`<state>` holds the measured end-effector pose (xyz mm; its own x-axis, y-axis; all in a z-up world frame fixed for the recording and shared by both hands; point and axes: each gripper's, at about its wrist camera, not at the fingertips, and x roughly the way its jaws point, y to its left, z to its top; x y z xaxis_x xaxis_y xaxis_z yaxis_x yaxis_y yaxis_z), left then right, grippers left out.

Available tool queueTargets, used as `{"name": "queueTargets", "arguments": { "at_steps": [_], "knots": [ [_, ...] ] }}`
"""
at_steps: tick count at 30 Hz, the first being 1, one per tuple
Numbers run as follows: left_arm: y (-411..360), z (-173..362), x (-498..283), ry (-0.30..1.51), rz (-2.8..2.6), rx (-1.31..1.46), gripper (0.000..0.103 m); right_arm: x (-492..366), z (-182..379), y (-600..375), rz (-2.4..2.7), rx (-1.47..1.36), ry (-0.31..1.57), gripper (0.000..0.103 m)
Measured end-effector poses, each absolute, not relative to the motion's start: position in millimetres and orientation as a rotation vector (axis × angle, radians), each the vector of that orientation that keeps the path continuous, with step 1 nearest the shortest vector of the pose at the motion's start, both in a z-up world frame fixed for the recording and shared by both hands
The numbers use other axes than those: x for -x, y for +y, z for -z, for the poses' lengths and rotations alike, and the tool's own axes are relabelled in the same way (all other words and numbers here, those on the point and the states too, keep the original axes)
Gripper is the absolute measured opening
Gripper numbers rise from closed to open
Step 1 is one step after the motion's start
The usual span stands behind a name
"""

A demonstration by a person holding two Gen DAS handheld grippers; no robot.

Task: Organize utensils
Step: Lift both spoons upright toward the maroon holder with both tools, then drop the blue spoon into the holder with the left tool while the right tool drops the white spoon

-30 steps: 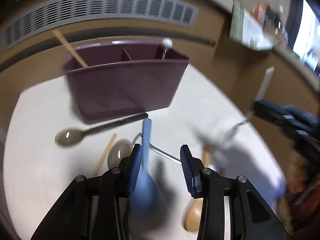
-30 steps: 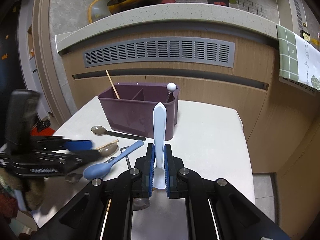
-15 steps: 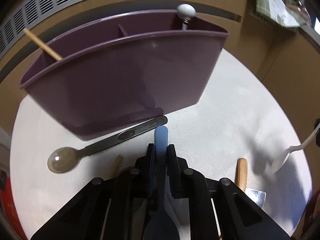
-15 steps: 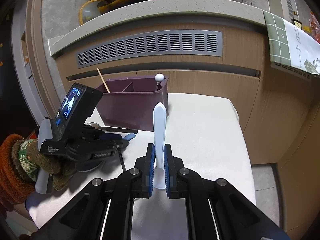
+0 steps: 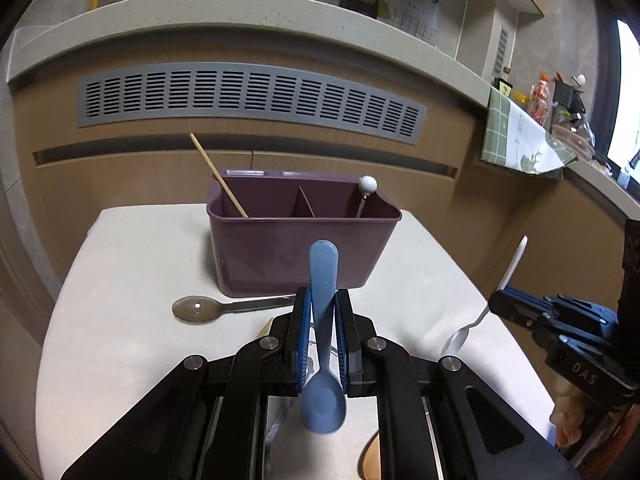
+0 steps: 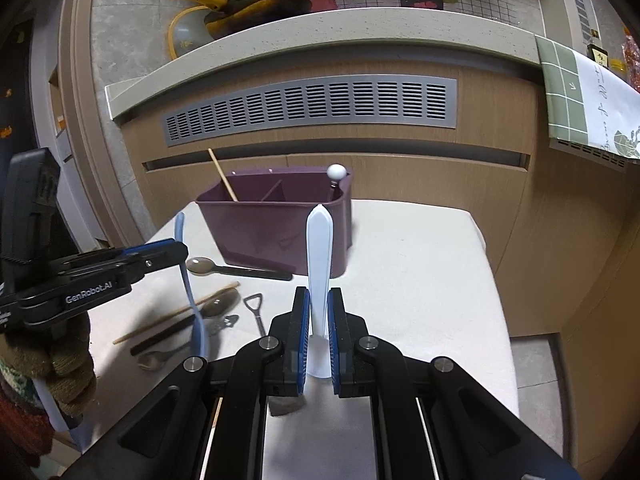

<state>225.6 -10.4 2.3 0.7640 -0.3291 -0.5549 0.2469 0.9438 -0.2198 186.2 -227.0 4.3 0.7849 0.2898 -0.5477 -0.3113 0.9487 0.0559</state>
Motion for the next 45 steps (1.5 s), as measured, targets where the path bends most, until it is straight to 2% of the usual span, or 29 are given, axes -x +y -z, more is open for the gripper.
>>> {"name": "queueTargets", "arguments": {
  "at_steps": [7, 10, 12, 15, 19, 23, 30, 36, 41, 43, 45],
  "knots": [
    [-2, -14, -218, 0.571, 0.303, 0.163, 0.012, -187, -8, -220, -0.308, 0.075, 0.579, 0.007],
    [1, -39, -219, 0.509, 0.3, 0.169, 0.012, -194, -17, -221, -0.308, 0.059, 0.568, 0.007],
    [7, -72, -224, 0.427, 0.302, 0.179, 0.012, -200, -36, -221, -0.328, 0.039, 0.532, 0.007],
    [18, -125, -234, 0.282, 0.294, 0.198, 0.012, -208, -92, -217, -0.367, 0.027, 0.387, 0.007],
    [30, -151, -262, 0.188, 0.255, 0.229, 0.012, -233, -146, -202, -0.372, 0.074, 0.251, 0.008],
    [35, -130, -301, 0.232, 0.226, 0.262, 0.012, -269, -142, -190, -0.376, 0.071, 0.271, 0.008],
    [39, -65, -352, 0.423, 0.227, 0.308, 0.012, -323, -72, -179, -0.368, 0.067, 0.446, 0.008],
    [51, -29, -355, 0.525, 0.268, 0.39, 0.016, -344, -24, -179, -0.447, 0.041, 0.637, 0.008],
    [73, -28, -332, 0.511, 0.217, 0.38, 0.023, -326, -33, -188, -0.37, 0.09, 0.557, 0.013],
    [79, -24, -323, 0.522, 0.197, 0.371, 0.023, -318, -39, -193, -0.359, 0.112, 0.545, 0.021],
    [88, -12, -310, 0.556, 0.179, 0.362, 0.023, -306, -40, -197, -0.364, 0.119, 0.546, 0.025]
  ]
}}
